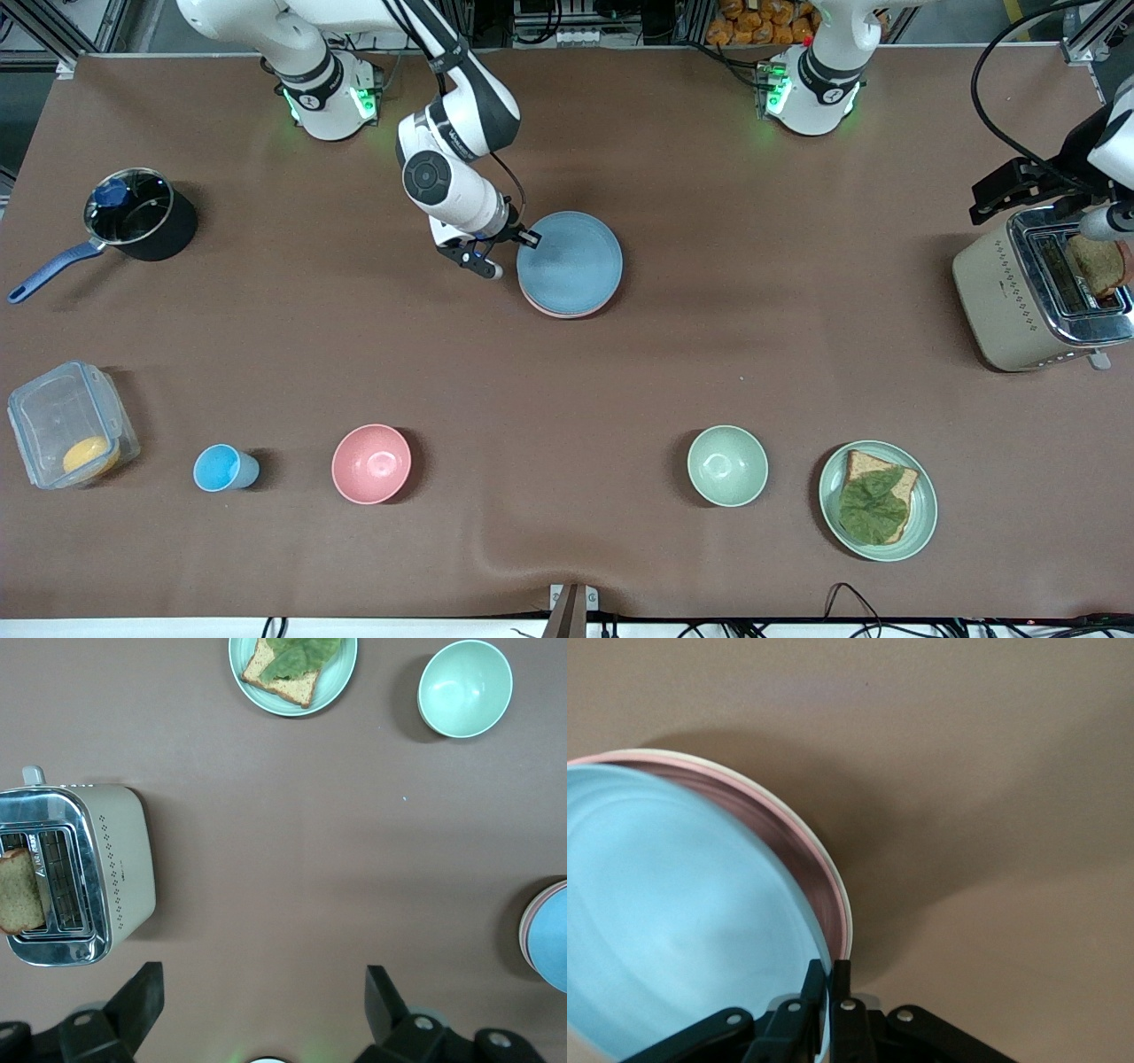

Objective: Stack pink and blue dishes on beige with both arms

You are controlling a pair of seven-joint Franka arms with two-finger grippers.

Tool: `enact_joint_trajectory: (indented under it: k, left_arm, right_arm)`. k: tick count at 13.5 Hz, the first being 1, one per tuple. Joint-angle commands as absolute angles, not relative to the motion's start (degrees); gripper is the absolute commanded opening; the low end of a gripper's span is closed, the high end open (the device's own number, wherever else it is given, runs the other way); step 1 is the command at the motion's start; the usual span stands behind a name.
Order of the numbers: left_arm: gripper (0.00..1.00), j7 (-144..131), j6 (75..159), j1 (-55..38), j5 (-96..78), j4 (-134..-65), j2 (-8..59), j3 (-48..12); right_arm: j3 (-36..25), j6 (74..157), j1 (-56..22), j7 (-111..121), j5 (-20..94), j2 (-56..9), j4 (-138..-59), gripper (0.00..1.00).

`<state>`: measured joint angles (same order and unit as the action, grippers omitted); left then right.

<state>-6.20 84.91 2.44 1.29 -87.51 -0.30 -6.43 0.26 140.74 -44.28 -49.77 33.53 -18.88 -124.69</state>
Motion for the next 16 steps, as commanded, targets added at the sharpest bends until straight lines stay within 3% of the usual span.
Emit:
enact_joint_trajectory:
  k: [1, 3, 6, 8, 16]
  left_arm:
    - [1.00, -4.8, 84.3, 2.3, 0.9, -87.5, -0.4, -6.2]
    - [1.00, -4.7, 84.3, 2.3, 0.9, -87.5, -0.4, -6.2]
    - [1.00, -4.7, 84.3, 2.3, 0.9, -87.5, -0.5, -6.2]
    - [1.00, -4.7, 84.2, 2.4, 1.0, -87.4, -0.5, -6.2]
    - [1.00, -5.0, 83.2, 2.0, 1.7, -87.0, -0.5, -6.2]
  right_arm:
    - [-0.4, 140.1, -44.6, -52.9, 35.1, -17.9, -123.4, 1.00]
    - [-2.2, 135.4, -43.3, -53.5, 34.2, -15.7, -121.6, 1.00]
    - [-8.8, 114.2, -37.7, -46.3, 28.4, -15.0, -111.9, 1.00]
    - [-11.9, 104.9, -33.4, -39.1, 23.7, -14.9, -107.2, 1.00]
    - [-13.4, 100.1, -13.0, 1.4, 12.2, -13.3, -101.5, 1.00]
